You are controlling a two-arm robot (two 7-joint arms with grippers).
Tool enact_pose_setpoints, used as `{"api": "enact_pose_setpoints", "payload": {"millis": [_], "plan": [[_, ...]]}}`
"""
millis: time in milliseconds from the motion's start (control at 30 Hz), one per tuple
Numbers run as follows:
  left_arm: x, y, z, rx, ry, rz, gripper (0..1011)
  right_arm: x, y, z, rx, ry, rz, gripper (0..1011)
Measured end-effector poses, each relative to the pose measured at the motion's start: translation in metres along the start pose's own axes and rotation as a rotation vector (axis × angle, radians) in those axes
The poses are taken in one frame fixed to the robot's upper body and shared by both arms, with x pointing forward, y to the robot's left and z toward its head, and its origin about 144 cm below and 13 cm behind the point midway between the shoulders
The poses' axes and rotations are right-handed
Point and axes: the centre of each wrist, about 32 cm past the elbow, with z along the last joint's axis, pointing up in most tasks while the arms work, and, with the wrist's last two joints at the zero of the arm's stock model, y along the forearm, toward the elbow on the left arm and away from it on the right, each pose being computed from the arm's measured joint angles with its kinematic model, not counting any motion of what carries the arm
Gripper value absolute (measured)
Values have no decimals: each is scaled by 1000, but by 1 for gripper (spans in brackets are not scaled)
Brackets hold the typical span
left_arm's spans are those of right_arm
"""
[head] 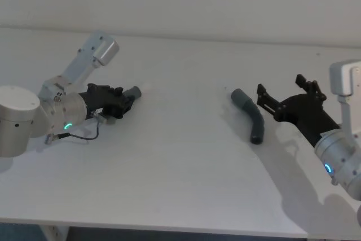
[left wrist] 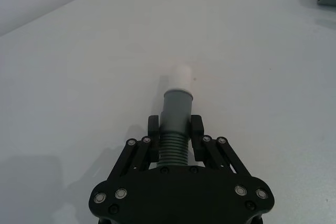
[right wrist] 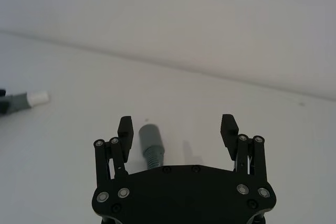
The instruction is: Use both hands to pick up one end of the pipe from the table, align the ends, and insert them.
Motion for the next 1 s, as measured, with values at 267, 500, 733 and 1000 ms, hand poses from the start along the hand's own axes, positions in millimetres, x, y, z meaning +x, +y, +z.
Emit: {"api": "enact_pose_setpoints", "payload": {"millis": [267,500,733,1000], "plan": [[0,0,0,0,0,0,340,-3,9,8,-109,-6,30,1010],[0,0,0,0,0,0,340,-8,21,17,-215,-2,48,1010],[0,0,0,0,0,0,340,-13,30,22,-290,-1,47,1010],[0,0,0,0,0,0,340,-17,37,24,-344,1,32,1010]]}}
